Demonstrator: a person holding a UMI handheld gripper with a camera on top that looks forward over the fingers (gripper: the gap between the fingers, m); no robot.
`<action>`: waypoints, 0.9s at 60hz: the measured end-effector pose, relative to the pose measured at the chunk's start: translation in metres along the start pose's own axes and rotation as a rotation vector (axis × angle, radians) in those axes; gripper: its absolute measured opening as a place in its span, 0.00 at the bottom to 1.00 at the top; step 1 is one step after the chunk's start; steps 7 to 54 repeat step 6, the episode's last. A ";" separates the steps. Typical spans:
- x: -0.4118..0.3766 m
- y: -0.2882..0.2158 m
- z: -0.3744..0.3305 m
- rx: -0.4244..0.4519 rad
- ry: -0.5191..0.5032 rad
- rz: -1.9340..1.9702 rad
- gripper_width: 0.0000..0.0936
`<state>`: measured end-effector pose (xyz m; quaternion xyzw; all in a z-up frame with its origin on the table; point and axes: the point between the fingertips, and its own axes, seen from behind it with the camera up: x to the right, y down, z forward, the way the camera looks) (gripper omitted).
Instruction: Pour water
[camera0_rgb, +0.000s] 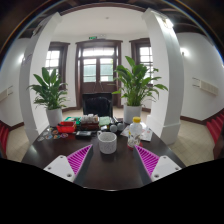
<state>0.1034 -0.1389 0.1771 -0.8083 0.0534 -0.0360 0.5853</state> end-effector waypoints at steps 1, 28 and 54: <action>0.001 -0.001 0.000 0.001 0.001 0.000 0.88; 0.003 -0.003 0.000 0.001 0.000 0.000 0.88; 0.003 -0.003 0.000 0.001 0.000 0.000 0.88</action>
